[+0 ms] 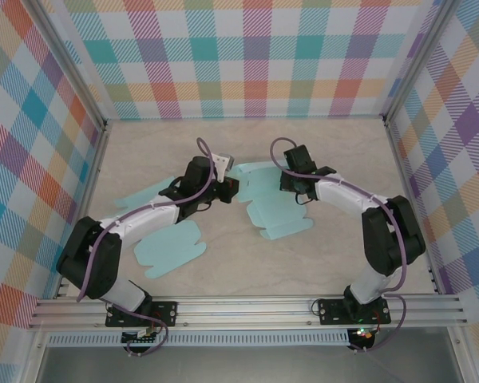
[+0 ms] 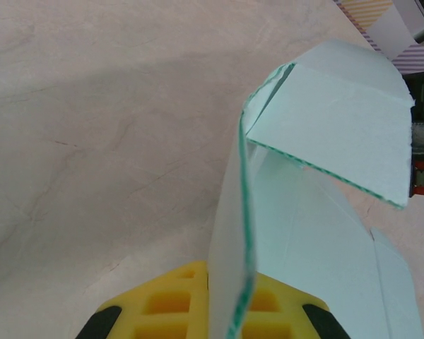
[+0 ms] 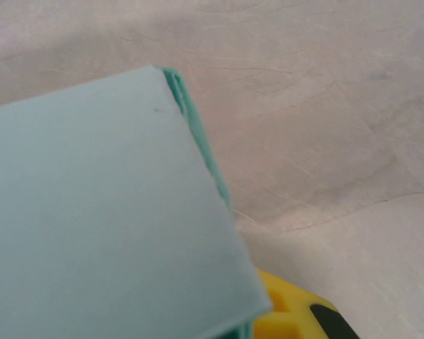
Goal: Fold the paper box
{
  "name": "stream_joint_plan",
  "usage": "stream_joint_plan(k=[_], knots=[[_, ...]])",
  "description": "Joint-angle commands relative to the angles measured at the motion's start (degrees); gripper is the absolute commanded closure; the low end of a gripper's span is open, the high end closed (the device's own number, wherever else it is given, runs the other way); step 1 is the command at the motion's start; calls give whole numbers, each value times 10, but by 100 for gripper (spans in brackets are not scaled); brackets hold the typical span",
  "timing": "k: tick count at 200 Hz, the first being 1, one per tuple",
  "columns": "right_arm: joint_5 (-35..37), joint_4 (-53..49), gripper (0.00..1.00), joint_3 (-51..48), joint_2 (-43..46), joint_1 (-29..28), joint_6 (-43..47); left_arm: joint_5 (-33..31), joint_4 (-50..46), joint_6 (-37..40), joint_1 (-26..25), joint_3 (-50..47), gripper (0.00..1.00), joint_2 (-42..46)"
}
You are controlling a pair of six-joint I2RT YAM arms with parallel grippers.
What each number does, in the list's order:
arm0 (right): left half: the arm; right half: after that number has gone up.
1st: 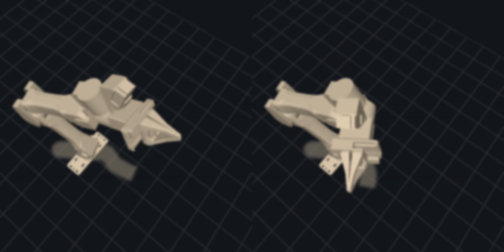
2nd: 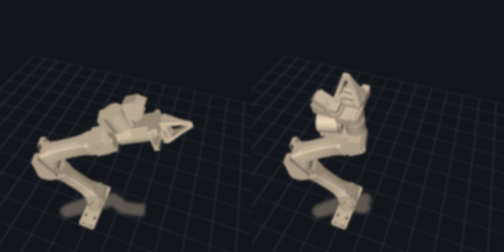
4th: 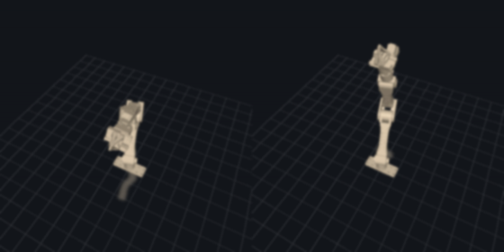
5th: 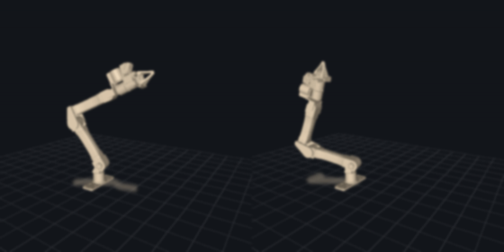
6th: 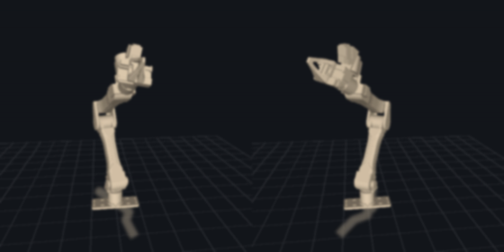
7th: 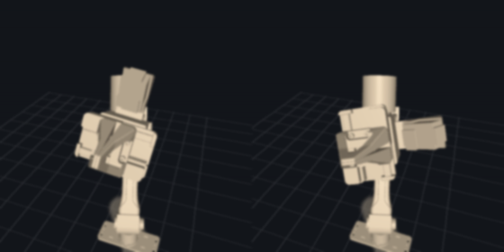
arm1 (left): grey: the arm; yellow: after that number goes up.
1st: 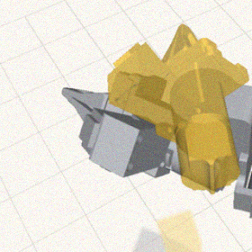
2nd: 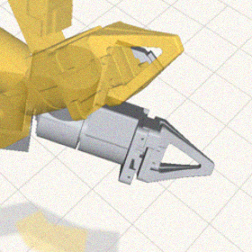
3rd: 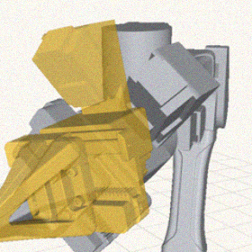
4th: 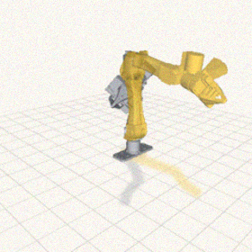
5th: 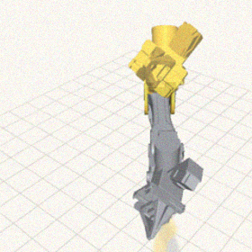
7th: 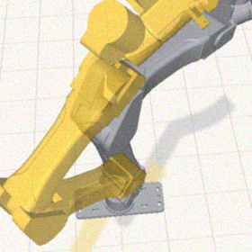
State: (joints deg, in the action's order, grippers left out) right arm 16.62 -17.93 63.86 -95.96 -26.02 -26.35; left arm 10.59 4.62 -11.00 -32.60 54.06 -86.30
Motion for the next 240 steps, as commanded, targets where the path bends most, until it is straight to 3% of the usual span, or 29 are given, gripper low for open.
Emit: stream_joint_plan(k=[1,55,90,116,147,161,188,240], knots=[[149,-112,100,-8,-37,35,-24,-51,26,-45,18,8,100,58],[-15,-103,100,0,-19,34,-4,-36,41,-46,16,9,100,-9],[-19,-89,100,-32,6,34,7,-27,84,-36,9,10,100,-66],[-1,-33,100,-77,39,35,23,-22,106,-23,9,20,80,-88],[24,31,100,-121,73,35,28,-35,103,-26,9,28,45,-68],[24,51,100,-131,81,35,29,-39,97,-32,9,27,35,-52],[19,90,100,-150,92,33,40,-43,92,-47,8,17,25,-18],[15,157,100,-181,108,33,57,-66,35,-83,8,44,22,5]])
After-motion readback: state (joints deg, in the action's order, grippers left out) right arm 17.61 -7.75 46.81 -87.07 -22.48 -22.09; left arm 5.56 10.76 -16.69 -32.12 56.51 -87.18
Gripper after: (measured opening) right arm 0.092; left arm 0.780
